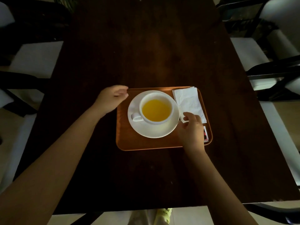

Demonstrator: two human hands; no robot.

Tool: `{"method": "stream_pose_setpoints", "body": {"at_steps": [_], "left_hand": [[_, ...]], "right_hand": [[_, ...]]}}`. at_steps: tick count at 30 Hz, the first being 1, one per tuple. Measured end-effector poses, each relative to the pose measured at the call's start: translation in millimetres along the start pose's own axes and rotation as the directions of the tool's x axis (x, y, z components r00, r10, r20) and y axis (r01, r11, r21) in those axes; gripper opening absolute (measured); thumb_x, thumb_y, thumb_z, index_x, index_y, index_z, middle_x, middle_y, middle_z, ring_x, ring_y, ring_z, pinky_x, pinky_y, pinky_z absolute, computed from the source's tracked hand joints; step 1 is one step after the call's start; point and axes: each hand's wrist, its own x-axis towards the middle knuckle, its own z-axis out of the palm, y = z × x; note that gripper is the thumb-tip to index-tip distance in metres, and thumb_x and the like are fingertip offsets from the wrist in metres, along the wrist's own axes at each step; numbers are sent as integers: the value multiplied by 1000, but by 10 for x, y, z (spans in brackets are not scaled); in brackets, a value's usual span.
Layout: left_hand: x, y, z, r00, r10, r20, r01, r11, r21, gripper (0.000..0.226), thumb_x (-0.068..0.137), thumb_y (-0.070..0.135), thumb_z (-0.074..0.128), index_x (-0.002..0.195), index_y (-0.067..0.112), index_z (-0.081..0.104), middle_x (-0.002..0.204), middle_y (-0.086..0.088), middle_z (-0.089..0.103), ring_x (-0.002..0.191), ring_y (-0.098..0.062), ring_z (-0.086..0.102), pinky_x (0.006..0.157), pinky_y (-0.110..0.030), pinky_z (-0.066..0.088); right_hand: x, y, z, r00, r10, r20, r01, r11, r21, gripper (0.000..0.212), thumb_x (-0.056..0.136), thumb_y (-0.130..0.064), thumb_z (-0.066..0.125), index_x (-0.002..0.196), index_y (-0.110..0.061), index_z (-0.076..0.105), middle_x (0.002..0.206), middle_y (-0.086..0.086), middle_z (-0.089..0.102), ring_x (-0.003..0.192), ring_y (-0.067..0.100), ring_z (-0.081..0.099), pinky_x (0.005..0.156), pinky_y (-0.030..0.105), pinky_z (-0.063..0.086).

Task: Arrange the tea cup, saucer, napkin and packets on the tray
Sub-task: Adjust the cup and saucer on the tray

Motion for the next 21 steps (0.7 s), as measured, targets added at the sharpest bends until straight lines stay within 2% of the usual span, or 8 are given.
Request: {"method": "stream_pose_setpoints", "body": {"at_steps": [4,8,11,13,17,21], "left_hand": [[117,71,191,996,-59,66,49,988,143,43,87,23,61,130,19,55,126,-5,63,109,-16,61,85,-24,44],[142,108,318,998,-17,61,5,981,193,38,84,19,66,122,18,61,116,-2,66,87,-5,55,69,-14,40],[117,94,338,998,-47,35,42,990,135,42,79,7,67,120,16,62,115,-4,66,92,-10,57,78,-23,45],[73,84,337,997,-68,27,66,996,60,45,78,1,67,121,15,62,115,-6,66,100,-16,61,84,-27,49],[-3,71,345,997,-74,-15,75,997,36,45,78,-1,66,121,14,62,117,-7,66,106,-20,61,89,-32,50],[-39,35,312,997,-70,-42,72,996,47,46,78,-2,65,121,14,62,118,-8,66,108,-21,61,91,-35,51]], "right_hand": [[5,-3,75,998,46,33,-44,998,-48,22,90,-11,52,109,-2,60,106,18,62,79,21,58,61,21,42],[51,-25,145,994,87,69,-86,996,-24,20,89,-9,49,97,0,64,89,19,67,77,29,64,64,29,51],[64,-43,182,992,119,40,-118,993,-16,18,86,-3,48,90,3,65,81,20,67,72,29,61,60,29,47],[51,-49,198,990,135,27,-135,991,3,18,85,-2,48,89,2,65,82,20,67,72,29,61,60,29,48],[13,-66,213,987,157,14,-158,986,59,21,87,-4,52,103,-3,65,95,15,69,84,25,64,75,36,56],[-14,-79,246,987,160,13,-161,984,74,20,87,-4,53,103,-3,64,96,14,68,81,21,60,70,30,52]]}}
